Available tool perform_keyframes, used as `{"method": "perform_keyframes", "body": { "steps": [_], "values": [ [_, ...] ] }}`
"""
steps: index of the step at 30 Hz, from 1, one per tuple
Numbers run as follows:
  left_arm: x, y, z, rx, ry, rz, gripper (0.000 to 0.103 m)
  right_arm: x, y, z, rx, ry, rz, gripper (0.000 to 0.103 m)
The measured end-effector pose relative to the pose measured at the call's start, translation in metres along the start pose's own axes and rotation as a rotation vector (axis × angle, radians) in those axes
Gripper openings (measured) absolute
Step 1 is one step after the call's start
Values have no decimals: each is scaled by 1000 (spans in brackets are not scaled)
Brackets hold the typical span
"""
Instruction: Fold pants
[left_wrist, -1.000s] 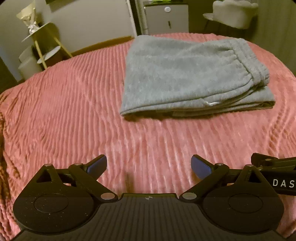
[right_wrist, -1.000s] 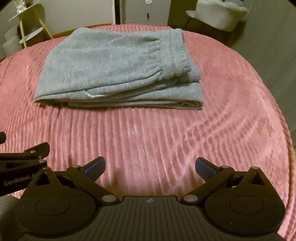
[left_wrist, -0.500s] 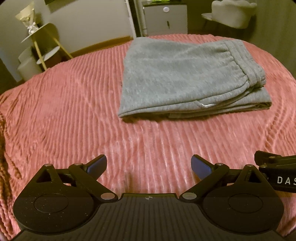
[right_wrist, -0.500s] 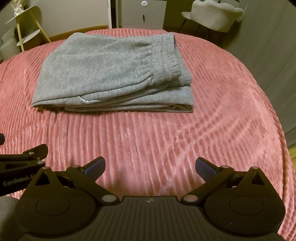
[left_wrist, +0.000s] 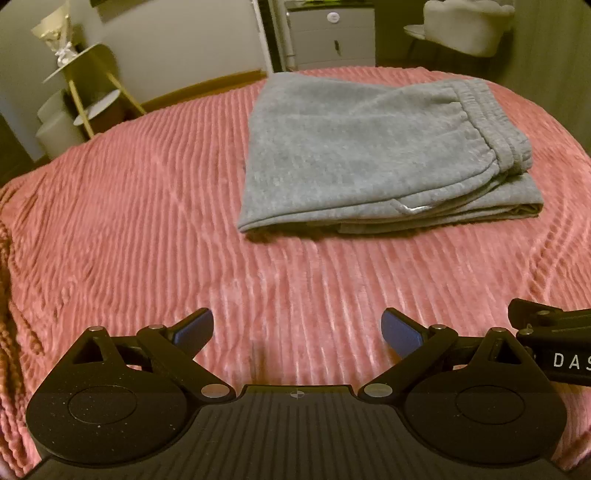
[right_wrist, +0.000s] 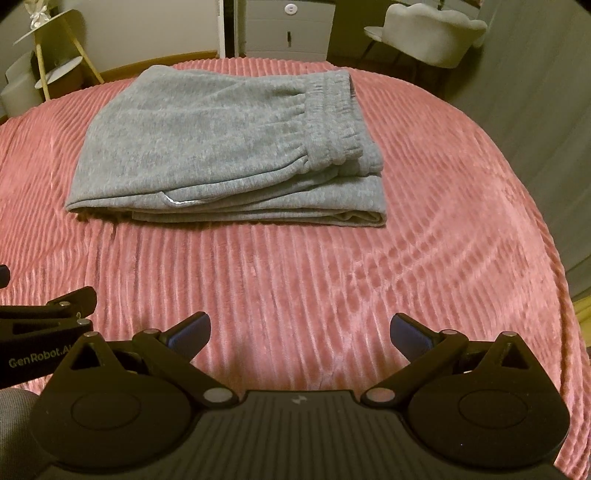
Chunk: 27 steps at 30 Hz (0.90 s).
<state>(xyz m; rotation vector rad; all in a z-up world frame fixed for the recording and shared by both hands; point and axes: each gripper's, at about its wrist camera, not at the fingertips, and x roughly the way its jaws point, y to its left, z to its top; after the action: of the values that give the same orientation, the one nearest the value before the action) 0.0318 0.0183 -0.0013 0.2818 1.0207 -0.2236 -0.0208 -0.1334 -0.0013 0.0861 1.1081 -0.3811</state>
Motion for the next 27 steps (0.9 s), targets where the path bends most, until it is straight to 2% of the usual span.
{"method": "perform_keyframes", "body": {
  "steps": [27],
  "values": [
    [2, -1, 0, 6, 16, 0, 100, 2, 2, 1, -4, 10, 7, 103]
  ]
}}
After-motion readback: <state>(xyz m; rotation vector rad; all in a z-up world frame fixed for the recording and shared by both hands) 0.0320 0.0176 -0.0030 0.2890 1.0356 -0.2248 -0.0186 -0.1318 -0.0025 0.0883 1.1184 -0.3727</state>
